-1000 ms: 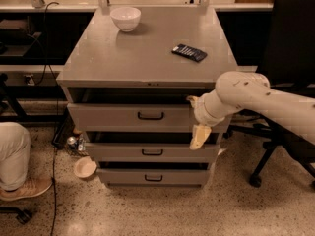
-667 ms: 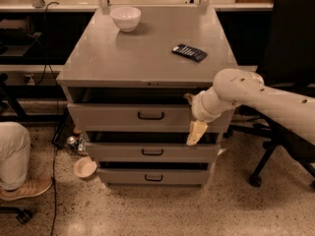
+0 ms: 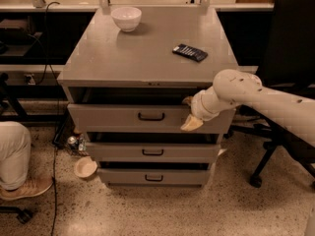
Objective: Open top drawer
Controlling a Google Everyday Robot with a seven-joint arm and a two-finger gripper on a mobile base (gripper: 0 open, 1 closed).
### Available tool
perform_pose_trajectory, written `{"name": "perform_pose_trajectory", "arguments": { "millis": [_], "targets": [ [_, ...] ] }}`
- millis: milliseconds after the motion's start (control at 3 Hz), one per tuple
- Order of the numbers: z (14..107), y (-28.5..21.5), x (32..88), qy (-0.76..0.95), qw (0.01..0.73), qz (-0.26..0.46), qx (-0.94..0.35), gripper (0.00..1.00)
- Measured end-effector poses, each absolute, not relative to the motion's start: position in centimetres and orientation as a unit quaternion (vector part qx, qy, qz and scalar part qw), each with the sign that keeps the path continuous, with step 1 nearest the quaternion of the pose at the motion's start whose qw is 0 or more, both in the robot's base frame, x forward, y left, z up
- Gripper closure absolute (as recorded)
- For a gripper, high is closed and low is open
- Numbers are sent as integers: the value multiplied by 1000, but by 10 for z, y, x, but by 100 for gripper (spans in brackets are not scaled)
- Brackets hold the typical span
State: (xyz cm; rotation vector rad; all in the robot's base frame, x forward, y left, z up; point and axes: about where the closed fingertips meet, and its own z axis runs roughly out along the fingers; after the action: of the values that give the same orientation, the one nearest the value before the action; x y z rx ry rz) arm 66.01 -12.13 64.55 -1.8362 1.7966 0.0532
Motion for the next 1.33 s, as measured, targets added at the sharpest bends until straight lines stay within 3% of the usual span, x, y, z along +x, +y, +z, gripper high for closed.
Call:
{"name": "perform_pose_trajectory", "arguments": {
  "millis": [333, 667, 1333],
  "targets": [
    [649, -122, 660, 672, 282, 20, -684, 68],
    [653, -122, 659, 672, 282, 20, -684, 100],
    [650, -122, 655, 668, 282, 32, -688, 100]
  ]
}}
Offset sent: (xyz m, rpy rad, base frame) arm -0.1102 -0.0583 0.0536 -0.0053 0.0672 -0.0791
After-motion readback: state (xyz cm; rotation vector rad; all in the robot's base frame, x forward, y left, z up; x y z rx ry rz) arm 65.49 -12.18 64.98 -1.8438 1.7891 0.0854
